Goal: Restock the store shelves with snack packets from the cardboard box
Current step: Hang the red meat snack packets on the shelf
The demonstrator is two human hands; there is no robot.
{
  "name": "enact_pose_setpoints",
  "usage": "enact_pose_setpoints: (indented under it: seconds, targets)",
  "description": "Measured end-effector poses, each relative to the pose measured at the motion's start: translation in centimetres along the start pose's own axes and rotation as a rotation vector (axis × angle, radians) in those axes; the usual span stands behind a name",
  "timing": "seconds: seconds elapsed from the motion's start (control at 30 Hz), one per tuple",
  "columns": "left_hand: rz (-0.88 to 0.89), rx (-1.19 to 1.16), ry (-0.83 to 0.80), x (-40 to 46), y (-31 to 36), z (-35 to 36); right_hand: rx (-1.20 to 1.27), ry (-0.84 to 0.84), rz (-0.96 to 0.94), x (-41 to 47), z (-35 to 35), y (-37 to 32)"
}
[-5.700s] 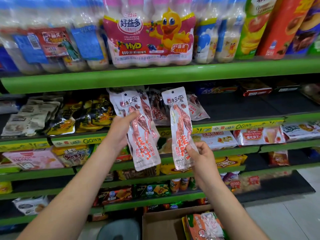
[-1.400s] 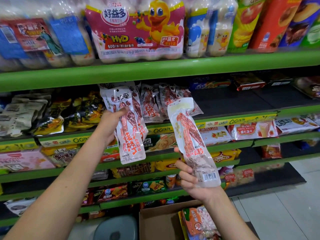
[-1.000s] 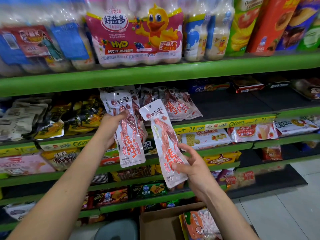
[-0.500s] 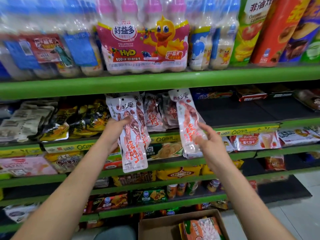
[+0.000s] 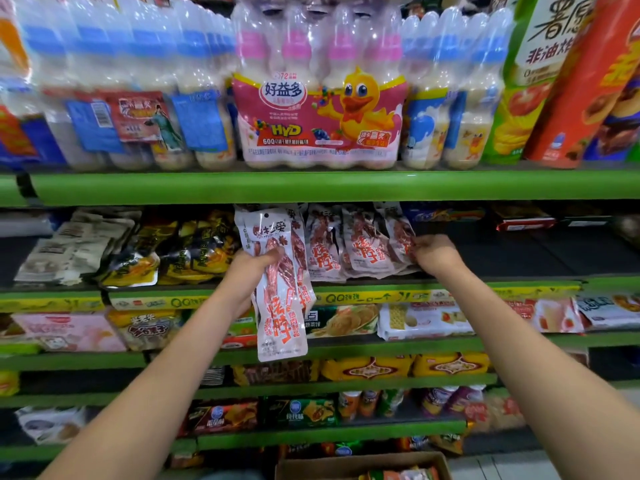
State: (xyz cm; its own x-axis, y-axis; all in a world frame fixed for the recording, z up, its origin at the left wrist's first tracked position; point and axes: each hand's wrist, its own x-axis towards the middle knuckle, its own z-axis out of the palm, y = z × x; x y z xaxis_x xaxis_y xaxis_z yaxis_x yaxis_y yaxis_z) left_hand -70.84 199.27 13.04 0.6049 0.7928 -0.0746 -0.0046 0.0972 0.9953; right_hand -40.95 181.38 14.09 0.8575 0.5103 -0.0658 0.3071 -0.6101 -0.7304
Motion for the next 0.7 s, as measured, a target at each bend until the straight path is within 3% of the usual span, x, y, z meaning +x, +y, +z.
enact_pose_setpoints:
  seconds: [0.2,0.43,0.6,0.7]
  targets:
    - [0.006,0.003,-0.016,-0.2,0.2,0.1,-0.092,-0.017,-0.047,-1.5,-0.5,1.0]
    - [-0.022,-0.067,0.012,-0.6,0.9,0.2,-0.112,0.257,-0.387,-6.6,-0.5,-0.4]
    - [-0.060,-0.055,-0.016,-1.5,1.9,0.7,-0.072,0.117,-0.625,-12.4,1.4,-3.0]
    - [-0.108,-0.113,-0.066,-2.6,2.4,1.2,0.059,-0.021,-0.639,-15.2,2.0,-4.2]
